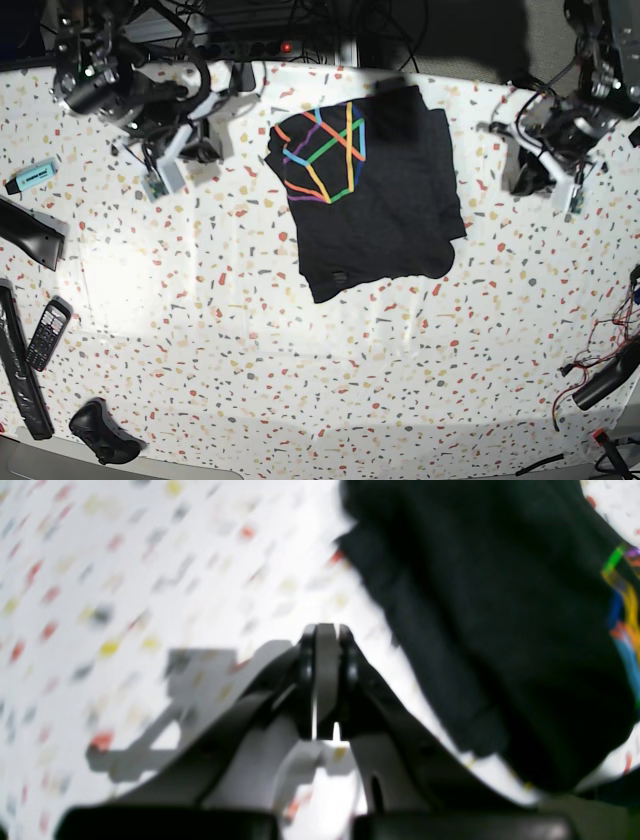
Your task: Fold the T-shirt properly
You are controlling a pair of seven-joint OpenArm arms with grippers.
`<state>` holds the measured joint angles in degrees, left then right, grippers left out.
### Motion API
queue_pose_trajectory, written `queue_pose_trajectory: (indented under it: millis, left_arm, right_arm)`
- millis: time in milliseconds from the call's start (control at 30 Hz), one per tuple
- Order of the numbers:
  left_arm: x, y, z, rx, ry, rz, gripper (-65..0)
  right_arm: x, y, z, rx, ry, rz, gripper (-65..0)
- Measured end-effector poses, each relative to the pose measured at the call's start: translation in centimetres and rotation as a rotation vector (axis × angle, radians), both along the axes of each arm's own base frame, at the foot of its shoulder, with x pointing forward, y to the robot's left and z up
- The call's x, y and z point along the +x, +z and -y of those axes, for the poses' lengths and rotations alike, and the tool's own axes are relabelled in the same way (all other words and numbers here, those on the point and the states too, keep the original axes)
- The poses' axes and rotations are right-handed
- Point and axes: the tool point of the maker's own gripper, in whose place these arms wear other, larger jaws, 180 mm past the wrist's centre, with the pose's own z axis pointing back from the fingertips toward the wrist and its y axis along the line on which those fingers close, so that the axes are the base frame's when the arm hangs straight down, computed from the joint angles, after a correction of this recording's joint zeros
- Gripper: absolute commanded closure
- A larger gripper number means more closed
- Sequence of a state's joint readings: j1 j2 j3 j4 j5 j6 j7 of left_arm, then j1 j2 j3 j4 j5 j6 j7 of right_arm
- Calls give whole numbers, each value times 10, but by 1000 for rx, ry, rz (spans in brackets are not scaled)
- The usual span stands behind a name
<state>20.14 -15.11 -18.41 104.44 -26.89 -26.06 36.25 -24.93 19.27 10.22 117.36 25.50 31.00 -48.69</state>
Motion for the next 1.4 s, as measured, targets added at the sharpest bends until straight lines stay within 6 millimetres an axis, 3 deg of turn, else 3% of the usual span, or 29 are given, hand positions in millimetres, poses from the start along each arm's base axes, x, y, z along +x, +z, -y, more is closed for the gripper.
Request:
queue_pose_trajectory:
  millis: [267, 500, 633, 833, 1000, 1133, 1267, 1400]
  left_arm:
    - [-68, -8, -46, 6, 128, -136, 0]
    - [-139, -21, -78, 71, 174, -289, 0]
    - [-171, -27, -82, 86, 178, -370, 0]
    - [-199, -37, -79, 73, 137, -442, 0]
    - [-233, -82, -88, 21, 127, -582, 0]
    - [-265, -128, -80, -59, 148, -716, 0]
    - [-267, -164, -63, -149, 203, -749, 0]
    - [-272, -194, -65, -128, 236, -778, 0]
  right_arm:
    - [-49, 11, 27, 36, -166, -78, 0]
    - [-106, -3, 38, 11, -253, -221, 0]
    - [-138, -11, 33, 21, -279, -313, 0]
    - [-181, -21, 24, 29, -304, -460, 0]
    - [-203, -45, 33, 3, -350, -541, 0]
    - [-228, -78, 46, -14, -408, -618, 0]
    - [-248, -111, 59, 3, -442, -718, 0]
    - [-253, -147, 86, 5, -517, -803, 0]
